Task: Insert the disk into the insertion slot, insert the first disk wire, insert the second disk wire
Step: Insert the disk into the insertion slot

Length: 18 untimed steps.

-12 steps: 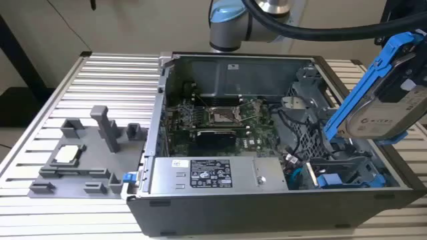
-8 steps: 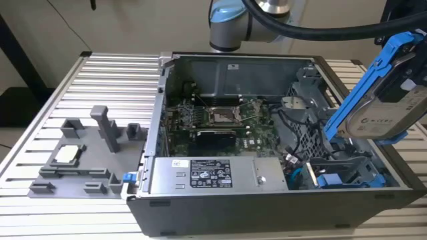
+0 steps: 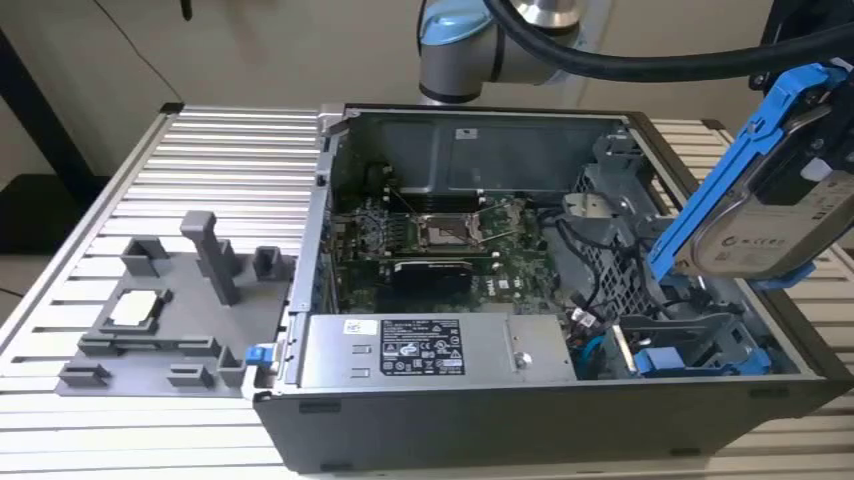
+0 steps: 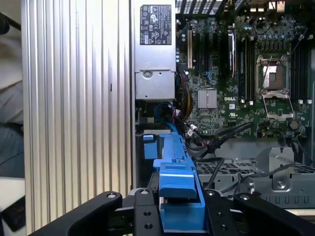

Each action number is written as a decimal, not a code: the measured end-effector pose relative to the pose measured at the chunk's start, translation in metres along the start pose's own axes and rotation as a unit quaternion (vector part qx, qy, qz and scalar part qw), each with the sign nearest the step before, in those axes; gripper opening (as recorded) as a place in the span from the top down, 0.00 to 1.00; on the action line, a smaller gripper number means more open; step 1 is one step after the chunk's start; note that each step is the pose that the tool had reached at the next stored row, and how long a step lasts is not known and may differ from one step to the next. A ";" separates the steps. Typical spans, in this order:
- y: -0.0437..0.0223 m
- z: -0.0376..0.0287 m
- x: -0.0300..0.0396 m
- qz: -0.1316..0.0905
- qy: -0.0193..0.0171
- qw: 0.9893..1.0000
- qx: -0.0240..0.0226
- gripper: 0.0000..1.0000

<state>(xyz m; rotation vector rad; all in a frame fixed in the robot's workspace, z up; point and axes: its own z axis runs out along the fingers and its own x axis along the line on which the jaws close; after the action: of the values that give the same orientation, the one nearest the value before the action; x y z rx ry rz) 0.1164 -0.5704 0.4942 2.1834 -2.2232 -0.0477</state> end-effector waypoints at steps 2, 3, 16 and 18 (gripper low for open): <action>-0.0001 0.0012 0.0002 0.000 0.000 1.000 0.000 0.67; -0.0001 0.0025 0.0006 0.000 0.000 1.000 0.000 0.67; -0.0007 0.0159 0.0037 0.000 0.000 1.000 0.000 0.67; -0.0008 0.0174 0.0038 0.000 0.000 1.000 0.000 0.67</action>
<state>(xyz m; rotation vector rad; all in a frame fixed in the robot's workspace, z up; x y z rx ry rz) 0.1164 -0.5742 0.4767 2.1837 -2.2235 -0.0470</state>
